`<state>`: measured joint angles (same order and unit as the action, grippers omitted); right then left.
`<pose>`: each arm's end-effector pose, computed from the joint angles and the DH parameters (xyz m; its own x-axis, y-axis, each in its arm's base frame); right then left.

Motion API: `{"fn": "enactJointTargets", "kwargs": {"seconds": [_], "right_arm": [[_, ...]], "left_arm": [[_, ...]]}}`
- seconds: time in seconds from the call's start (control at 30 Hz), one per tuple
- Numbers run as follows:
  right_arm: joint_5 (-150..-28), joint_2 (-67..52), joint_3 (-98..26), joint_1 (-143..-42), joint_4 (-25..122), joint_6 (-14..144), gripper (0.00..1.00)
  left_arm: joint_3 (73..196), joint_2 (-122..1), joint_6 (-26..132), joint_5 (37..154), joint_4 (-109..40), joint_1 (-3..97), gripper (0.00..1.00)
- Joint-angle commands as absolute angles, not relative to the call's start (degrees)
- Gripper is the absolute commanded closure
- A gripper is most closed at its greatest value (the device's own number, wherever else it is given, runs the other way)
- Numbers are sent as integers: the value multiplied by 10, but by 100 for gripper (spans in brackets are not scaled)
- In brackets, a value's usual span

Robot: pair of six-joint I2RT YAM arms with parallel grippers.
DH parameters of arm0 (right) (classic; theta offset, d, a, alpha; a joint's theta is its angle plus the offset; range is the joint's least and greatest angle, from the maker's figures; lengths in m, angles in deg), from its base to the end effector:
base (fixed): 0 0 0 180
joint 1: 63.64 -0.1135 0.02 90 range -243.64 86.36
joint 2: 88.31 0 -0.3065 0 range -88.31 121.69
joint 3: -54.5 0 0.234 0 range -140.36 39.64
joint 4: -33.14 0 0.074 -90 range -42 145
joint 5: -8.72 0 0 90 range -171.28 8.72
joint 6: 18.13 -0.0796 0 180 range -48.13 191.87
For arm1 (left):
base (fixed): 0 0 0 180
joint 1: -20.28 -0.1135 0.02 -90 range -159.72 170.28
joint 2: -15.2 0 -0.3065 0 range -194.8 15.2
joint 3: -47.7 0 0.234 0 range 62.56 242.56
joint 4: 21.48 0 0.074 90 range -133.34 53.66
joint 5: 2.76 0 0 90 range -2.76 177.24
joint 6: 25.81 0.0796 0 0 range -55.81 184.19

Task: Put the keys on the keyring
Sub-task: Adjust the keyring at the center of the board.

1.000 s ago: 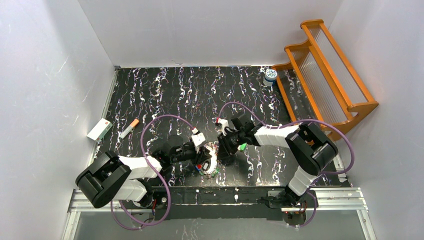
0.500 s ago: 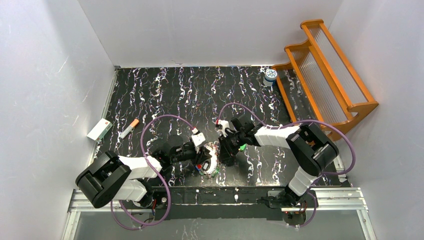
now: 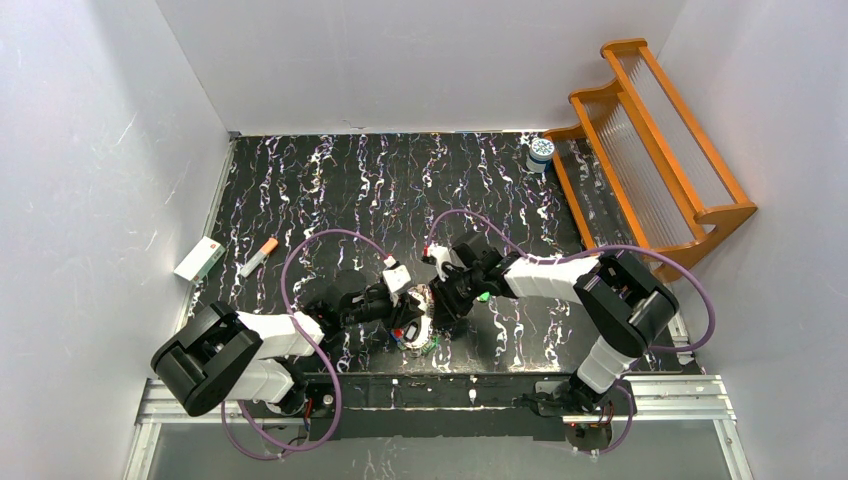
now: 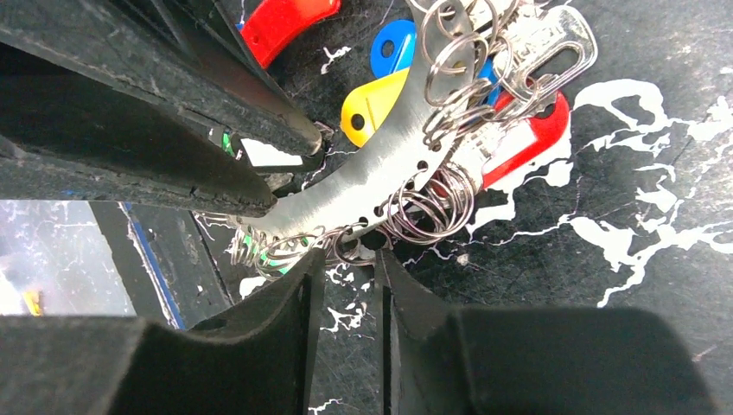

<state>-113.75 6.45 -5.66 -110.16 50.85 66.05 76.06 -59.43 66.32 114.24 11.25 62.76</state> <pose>0.1922 0.2648 0.1744 -0.6267 -0.5365 -0.5652 -0.7785 0.3988 0.4846 0.1536 -0.1897 0.2060 -0.1381 0.1713 -0.9755 0.9330 0.3529 -0.0701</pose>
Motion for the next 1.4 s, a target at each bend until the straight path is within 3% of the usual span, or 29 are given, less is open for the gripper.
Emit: {"fn": "enactJointTargets", "kwargs": {"seconds": [0.0,0.47,0.93,1.0,1.13,1.37], "right_arm": [[-1104,69,-84,-1108,520,668,67],[-1036,36,-81,-1109,534,668,99],[-1028,0,-69,-1109,526,672,99],[-1028,3,-68,-1108,523,668,90],[-1055,16,-69,-1107,520,659,73],[-1105,53,-76,-1109,523,656,68]], "left_arm": [[768,-593,661,1147,118,628,74],[770,-597,660,1147,118,628,74],[768,-595,668,1145,119,628,74],[766,-589,660,1132,119,628,74],[756,-558,592,1035,110,628,73],[799,-478,440,800,-132,627,62]]}}
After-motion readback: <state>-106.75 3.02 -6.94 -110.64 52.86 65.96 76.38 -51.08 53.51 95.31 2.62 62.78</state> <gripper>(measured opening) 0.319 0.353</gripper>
